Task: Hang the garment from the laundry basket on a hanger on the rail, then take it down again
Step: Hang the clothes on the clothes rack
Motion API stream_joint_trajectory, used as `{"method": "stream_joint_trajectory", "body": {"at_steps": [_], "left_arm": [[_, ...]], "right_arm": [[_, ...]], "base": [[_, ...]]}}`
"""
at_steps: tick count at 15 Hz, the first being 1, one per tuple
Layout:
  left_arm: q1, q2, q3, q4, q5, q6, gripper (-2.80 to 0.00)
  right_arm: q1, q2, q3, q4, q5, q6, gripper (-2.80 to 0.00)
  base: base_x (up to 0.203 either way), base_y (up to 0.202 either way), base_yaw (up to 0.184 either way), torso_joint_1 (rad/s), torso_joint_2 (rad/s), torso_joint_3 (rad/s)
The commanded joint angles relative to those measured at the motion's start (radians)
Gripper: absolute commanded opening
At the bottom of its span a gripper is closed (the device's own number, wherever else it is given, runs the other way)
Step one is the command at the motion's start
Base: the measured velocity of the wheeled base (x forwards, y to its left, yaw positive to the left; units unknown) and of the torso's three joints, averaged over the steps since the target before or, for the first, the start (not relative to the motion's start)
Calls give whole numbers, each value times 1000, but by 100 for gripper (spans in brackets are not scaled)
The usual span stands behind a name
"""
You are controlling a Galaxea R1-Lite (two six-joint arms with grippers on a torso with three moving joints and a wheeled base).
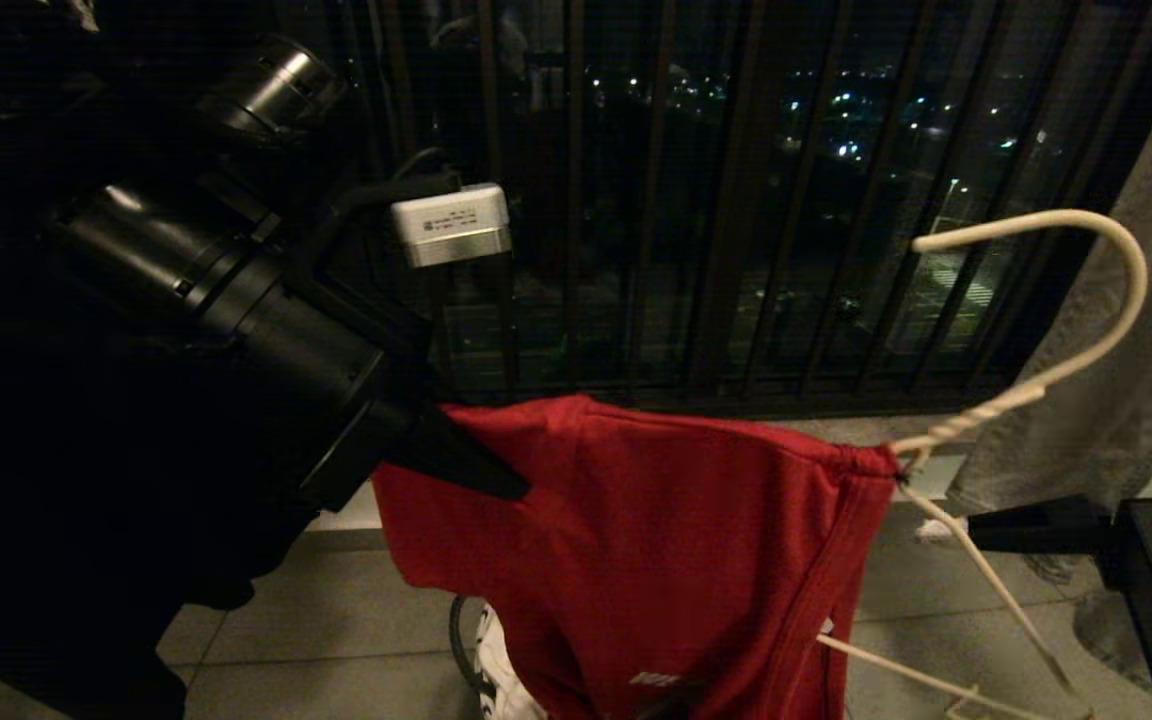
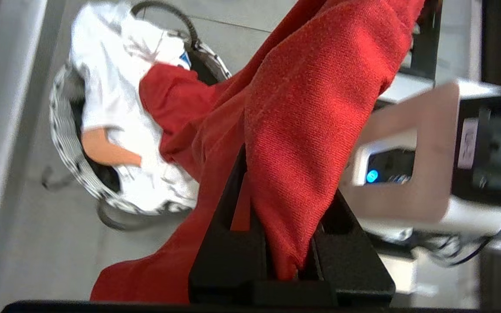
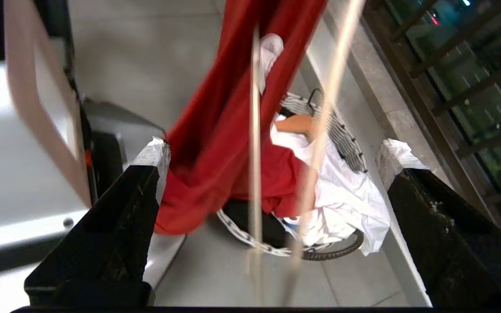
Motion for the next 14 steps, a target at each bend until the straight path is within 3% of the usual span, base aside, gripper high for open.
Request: {"method": "stream_joint_trajectory", "body": {"at_steps": [1, 4, 10, 11, 14], "left_arm": [[12, 11, -7, 5, -2, -29, -280], [33, 0, -13, 3, 0, -34, -280], [94, -43, 1, 6, 0, -38, -280], [109, -50, 1, 6, 0, -38, -280], [142, -63, -1, 5, 0, -38, -280]], "right_arm": [[-7, 2, -26, 0, 3, 38, 0], [-52, 0, -69, -3, 3, 115, 0], [-141, -5, -101, -3, 3, 120, 0], [-159, -5, -112, -2, 7, 121, -280], [-172, -6, -128, -2, 9, 144, -280]], "base": [[0, 0, 0, 0, 0, 0], [0, 0, 0, 0, 0, 0], [0, 0, 0, 0, 0, 0], [0, 0, 0, 0, 0, 0], [0, 0, 0, 0, 0, 0]]}}
